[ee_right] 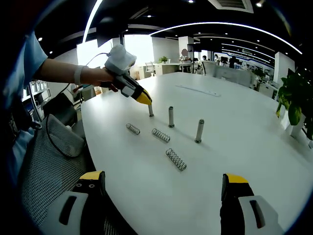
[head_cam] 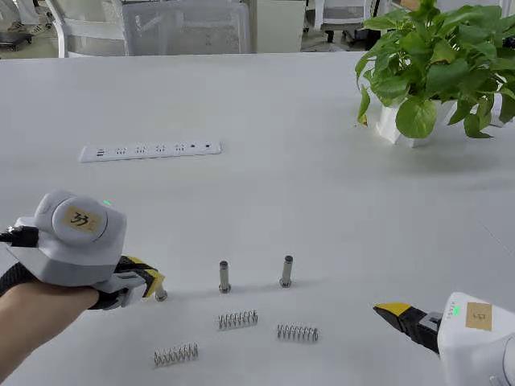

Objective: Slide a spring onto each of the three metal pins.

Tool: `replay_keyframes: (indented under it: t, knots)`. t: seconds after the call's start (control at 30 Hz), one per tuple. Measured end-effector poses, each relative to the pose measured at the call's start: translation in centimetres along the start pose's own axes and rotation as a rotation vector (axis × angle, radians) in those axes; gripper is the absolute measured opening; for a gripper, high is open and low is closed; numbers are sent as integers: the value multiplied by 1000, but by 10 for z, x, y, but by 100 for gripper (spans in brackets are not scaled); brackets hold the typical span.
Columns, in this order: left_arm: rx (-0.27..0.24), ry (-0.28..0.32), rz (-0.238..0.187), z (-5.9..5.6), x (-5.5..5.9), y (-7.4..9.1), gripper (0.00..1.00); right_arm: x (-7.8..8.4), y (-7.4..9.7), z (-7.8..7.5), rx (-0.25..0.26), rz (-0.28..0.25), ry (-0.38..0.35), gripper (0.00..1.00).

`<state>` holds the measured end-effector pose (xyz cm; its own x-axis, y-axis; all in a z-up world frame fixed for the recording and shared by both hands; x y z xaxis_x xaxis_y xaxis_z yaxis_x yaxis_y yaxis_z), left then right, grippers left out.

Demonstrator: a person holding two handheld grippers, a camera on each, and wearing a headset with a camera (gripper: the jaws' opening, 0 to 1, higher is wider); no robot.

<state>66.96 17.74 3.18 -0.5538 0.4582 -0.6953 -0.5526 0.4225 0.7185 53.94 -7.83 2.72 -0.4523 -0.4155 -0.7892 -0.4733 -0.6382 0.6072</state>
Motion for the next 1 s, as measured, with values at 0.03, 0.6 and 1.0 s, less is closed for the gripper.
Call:
replay_keyframes:
  t: [0.03, 0.6, 1.0]
  knots:
    - [5, 3, -3, 0, -1, 0, 5, 0, 0, 0, 0, 1, 0, 99]
    - [16, 7, -18, 1, -5, -2, 14, 1, 1, 0, 1, 5, -3, 99]
    - [57, 42, -53, -4, -2, 2, 53, 1, 0, -1, -2, 10, 1, 99]
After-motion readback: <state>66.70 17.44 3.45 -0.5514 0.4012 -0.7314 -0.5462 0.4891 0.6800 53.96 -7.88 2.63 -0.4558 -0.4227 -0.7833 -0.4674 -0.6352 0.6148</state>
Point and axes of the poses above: the centre of the closed fingertips' face, and the gripper's own axes: y roughly backward along the fingers, z roughly to its left, x roughly out of its underside, the point moved 5 cm from there along y, roughly backward along the fingers, and after that the axes turned 1 degree about -x, right-handed, at the moved point
